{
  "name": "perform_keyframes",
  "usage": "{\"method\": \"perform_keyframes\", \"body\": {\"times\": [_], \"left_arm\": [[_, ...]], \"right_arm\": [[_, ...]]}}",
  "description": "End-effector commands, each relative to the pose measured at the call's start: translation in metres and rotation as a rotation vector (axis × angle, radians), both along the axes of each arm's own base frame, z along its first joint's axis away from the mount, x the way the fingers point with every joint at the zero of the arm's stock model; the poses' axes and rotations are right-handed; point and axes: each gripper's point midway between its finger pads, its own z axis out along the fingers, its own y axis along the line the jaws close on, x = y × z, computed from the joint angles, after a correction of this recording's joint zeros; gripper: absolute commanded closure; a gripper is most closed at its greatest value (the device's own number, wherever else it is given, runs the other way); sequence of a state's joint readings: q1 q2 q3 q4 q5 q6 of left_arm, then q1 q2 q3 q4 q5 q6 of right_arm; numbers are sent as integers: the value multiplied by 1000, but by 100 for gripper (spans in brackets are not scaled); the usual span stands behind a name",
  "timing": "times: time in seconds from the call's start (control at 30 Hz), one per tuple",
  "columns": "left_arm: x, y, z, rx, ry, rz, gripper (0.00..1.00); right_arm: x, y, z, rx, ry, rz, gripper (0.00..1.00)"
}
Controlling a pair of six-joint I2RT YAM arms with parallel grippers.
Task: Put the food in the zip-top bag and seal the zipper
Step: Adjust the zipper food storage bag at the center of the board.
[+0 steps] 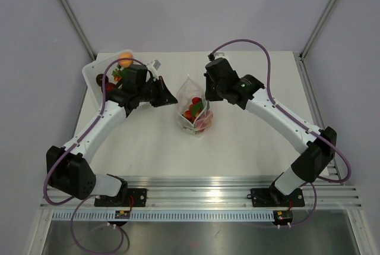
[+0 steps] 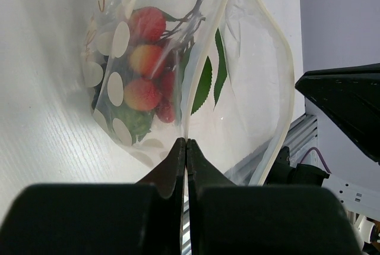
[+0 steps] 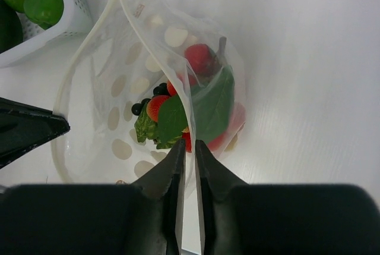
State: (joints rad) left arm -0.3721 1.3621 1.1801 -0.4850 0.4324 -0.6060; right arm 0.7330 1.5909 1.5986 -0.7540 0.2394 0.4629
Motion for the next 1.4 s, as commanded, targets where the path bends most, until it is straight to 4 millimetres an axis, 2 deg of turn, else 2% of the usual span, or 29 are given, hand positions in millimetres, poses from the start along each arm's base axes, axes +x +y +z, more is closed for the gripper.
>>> {"method": "perform_keyframes", "body": {"times": [0.0,0.03,0.07,0.1,0.17,0.37,0.5,0.6,0.63,0.67,0.77,0.8,0.87,0.9,1.0,1.07,1.2,1.23,1.27,1.33,1.37], "left_arm": [[6,-1,26,-14,-87,-3,100],[5,-1,27,-18,-83,-5,100],[4,-3,28,-24,-84,-12,100],[5,-3,29,-25,-87,-12,100],[4,-3,30,-25,-89,-13,100],[4,-2,26,-20,-79,-10,100],[3,-3,32,-34,-89,-13,100],[2,-3,33,-33,-93,-12,100],[2,-2,33,-30,-92,-12,100],[3,-2,34,-29,-95,-13,100],[1,-6,42,-50,-89,-34,100],[2,-9,58,-72,-119,-42,100],[0,-11,78,-97,-147,-57,100],[0,-11,95,-108,-186,-60,100],[0,-8,115,-101,-233,-52,100],[3,-8,109,-90,-229,-51,100],[16,-5,72,-21,-174,-39,100],[21,-3,54,6,-142,-29,100],[25,-1,44,24,-123,-17,100],[33,3,31,39,-96,-21,100],[33,5,31,49,-95,-24,100]], "right_arm": [[-4,2,17,44,-16,17,81],[-3,4,11,36,-1,23,78],[-4,4,8,28,9,26,65],[-4,6,2,23,21,29,59],[-2,7,0,25,19,29,55],[1,7,-9,0,26,26,66],[3,7,-22,-34,52,24,69],[4,8,-22,-27,49,20,84],[5,8,-19,-22,43,20,95],[6,9,-13,-12,26,19,99],[9,2,10,-18,-21,6,100],[12,-2,31,-6,-68,-9,100],[12,-6,56,13,-120,-16,100],[10,-10,72,33,-156,-16,100],[5,-11,97,95,-213,-6,100],[6,-7,94,106,-205,2,100],[11,9,49,83,-104,9,100],[15,14,44,96,-103,15,100],[15,19,27,85,-70,26,100],[18,26,18,90,-48,32,100],[19,31,11,88,-27,45,100]]}}
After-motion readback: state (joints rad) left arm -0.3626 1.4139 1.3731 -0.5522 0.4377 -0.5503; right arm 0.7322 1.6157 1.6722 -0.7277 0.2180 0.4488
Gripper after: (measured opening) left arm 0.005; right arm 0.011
